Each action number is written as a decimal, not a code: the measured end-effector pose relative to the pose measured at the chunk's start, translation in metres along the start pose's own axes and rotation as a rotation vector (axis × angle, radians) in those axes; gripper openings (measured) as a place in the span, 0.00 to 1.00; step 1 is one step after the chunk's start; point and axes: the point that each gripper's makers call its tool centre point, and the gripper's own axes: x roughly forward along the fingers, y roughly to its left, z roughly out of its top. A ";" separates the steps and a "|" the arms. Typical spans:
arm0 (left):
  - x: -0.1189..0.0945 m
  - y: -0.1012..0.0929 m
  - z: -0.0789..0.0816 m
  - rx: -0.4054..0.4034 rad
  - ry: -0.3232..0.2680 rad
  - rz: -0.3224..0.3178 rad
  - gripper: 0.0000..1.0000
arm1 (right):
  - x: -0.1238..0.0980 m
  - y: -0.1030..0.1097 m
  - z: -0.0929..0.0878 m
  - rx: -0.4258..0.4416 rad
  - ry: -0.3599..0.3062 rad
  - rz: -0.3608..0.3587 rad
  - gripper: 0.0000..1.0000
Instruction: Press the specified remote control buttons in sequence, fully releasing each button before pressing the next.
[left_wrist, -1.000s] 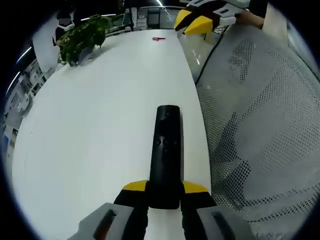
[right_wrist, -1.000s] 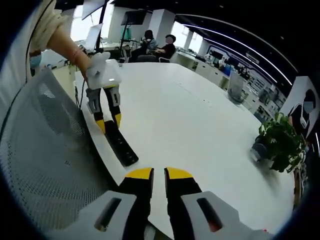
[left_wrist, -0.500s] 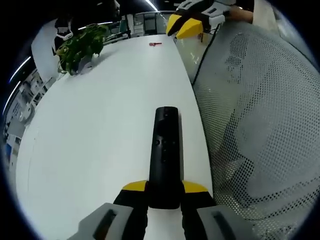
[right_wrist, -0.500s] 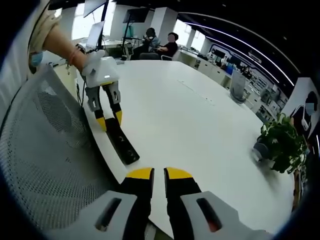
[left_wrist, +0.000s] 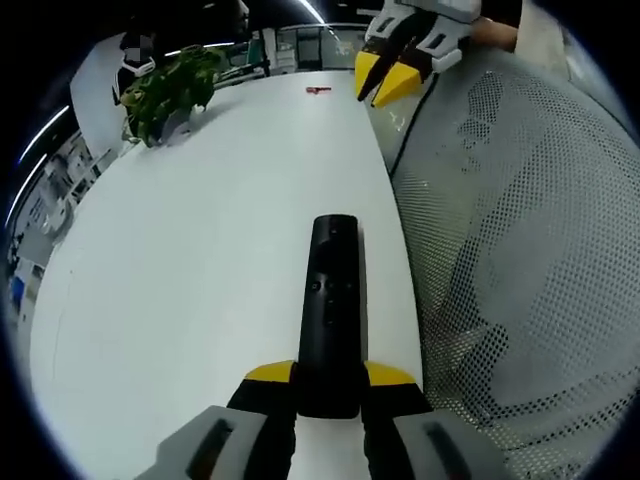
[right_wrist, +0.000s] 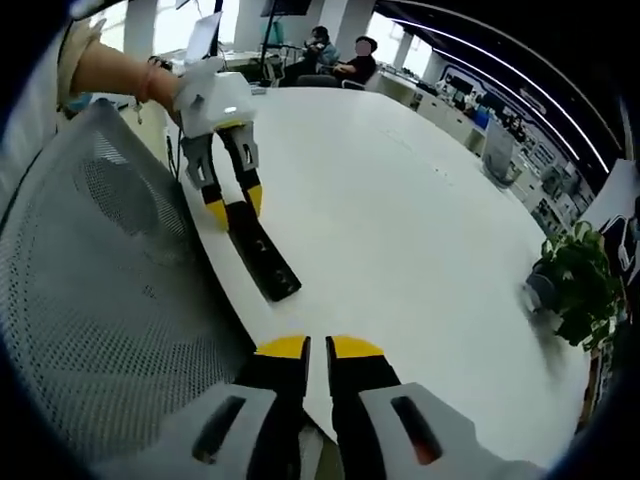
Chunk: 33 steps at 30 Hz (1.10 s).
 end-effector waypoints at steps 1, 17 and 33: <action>0.000 0.000 0.000 0.003 -0.011 0.000 0.24 | 0.003 0.004 -0.006 0.029 0.031 0.031 0.04; 0.000 0.001 0.002 -0.031 -0.049 -0.001 0.24 | 0.050 0.001 0.003 -0.042 0.160 0.163 0.00; 0.000 0.002 0.002 -0.039 -0.060 -0.002 0.24 | 0.095 0.010 0.025 0.035 0.087 0.222 0.00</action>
